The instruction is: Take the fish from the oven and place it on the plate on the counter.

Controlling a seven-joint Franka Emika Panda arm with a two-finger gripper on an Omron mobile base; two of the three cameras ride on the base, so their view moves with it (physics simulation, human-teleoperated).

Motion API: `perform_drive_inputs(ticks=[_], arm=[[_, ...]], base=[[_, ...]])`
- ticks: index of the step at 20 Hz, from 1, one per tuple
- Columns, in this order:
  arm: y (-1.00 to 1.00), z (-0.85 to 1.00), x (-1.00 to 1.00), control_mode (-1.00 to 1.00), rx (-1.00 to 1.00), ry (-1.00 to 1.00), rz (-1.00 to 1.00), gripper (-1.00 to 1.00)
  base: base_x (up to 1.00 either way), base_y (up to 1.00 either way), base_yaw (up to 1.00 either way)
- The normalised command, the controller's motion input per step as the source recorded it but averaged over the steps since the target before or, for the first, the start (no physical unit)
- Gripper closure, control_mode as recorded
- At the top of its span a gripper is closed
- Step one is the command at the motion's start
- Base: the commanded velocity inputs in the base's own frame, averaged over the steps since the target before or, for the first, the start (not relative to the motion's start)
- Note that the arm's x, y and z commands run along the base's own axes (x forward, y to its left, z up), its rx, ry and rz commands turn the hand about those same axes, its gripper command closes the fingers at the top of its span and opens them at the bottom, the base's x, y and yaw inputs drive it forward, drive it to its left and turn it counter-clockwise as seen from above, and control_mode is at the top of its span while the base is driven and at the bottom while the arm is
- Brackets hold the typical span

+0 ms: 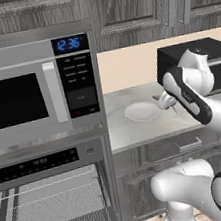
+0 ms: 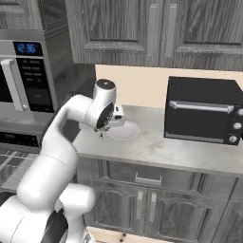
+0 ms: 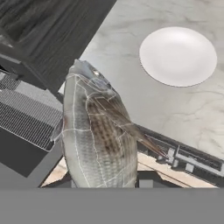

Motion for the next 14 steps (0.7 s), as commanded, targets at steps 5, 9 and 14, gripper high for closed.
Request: perform_drive_inputs(ticks=[5,9,14], arm=[[-0.02,-0.52,0.83,-1.00,-0.08,0.03,0.00,1.00],[-0.05,-0.97,0.42,-1.00,0.00,0.00,0.00,1.00],[0.00,-0.84,0.89,-1.00,0.00,0.00,0.00,1.00]], base=[[0.00,0.00,0.00],[0.00,0.00,0.00],[0.00,0.00,0.00]])
